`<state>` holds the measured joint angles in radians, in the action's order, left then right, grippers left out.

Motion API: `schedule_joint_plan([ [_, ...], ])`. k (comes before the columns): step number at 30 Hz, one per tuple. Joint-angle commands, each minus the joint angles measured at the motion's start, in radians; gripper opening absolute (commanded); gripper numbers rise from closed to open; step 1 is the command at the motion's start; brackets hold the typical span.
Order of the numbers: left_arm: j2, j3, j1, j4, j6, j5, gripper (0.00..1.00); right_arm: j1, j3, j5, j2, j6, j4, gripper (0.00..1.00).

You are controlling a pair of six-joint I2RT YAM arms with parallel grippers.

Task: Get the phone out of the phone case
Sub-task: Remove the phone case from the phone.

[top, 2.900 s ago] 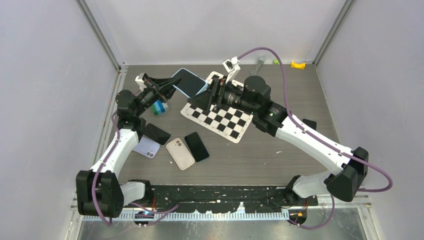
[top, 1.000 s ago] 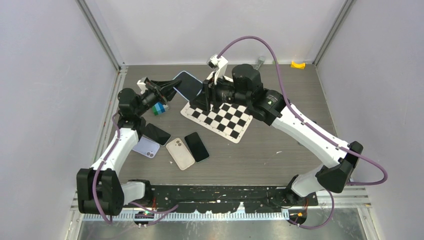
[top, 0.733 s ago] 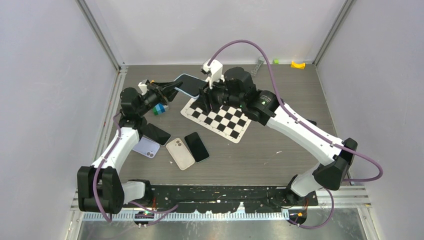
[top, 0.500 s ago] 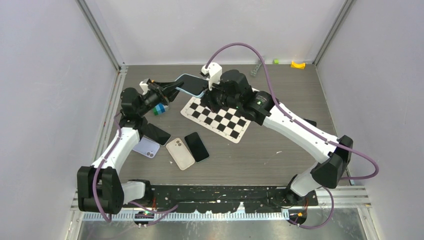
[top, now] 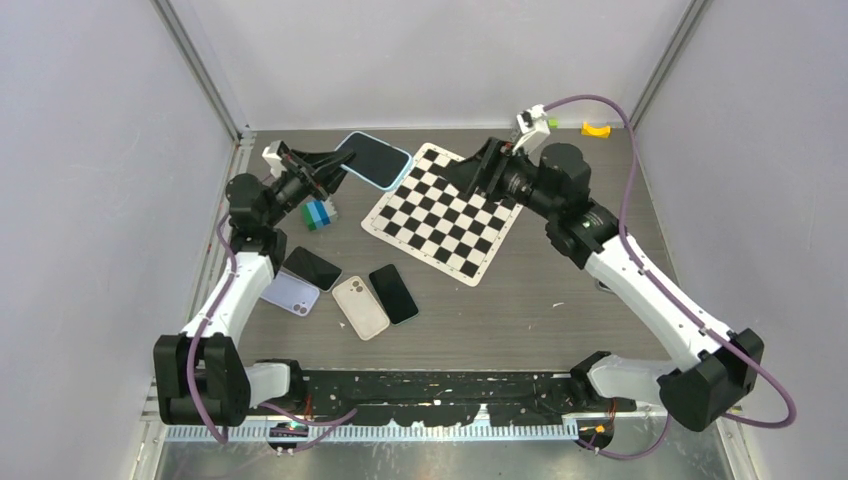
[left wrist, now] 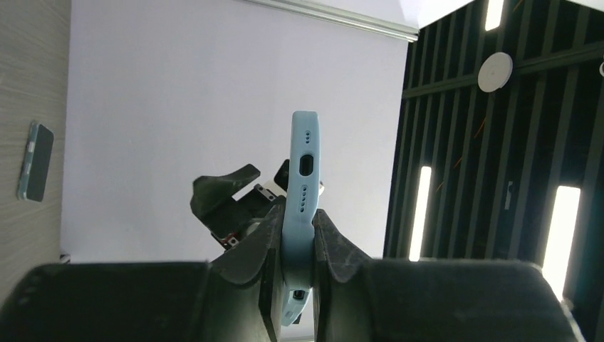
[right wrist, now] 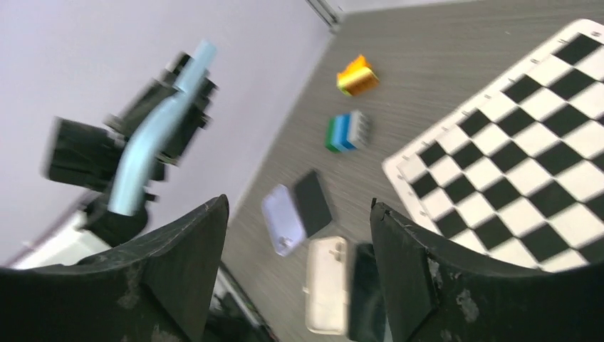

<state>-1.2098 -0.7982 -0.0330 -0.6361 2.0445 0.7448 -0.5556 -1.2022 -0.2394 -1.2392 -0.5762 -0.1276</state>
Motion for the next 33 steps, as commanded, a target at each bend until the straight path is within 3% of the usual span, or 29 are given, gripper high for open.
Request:
schedule_joint_plan([
  [1, 0.008, -0.091, 0.007, -0.13, -0.068, 0.008, 0.0, 0.024, 0.054, -0.048, 0.071, -0.33, 0.308, 0.8],
  [7, 0.006, -0.128, 0.007, -0.151, -0.122, 0.01, 0.0, 0.016, 0.056, -0.117, -0.014, -0.639, 0.521, 0.85],
  [16, 0.014, -0.124, 0.007, -0.155, -0.133, 0.0, 0.0, -0.054, -0.031, -0.14, -0.107, -0.693, 0.54, 0.82],
  [23, 0.024, -0.116, 0.007, -0.153, -0.121, -0.008, 0.0, -0.073, -0.039, -0.134, -0.145, -0.72, 0.535, 0.63],
  [30, 0.046, -0.099, 0.007, -0.197, -0.057, -0.039, 0.0, -0.073, 0.012, -0.101, -0.177, -0.852, 0.573, 0.29],
  [33, 0.058, -0.079, 0.007, -0.248, -0.014, -0.071, 0.0, -0.073, 0.047, -0.1, -0.204, -0.938, 0.632, 0.19],
])
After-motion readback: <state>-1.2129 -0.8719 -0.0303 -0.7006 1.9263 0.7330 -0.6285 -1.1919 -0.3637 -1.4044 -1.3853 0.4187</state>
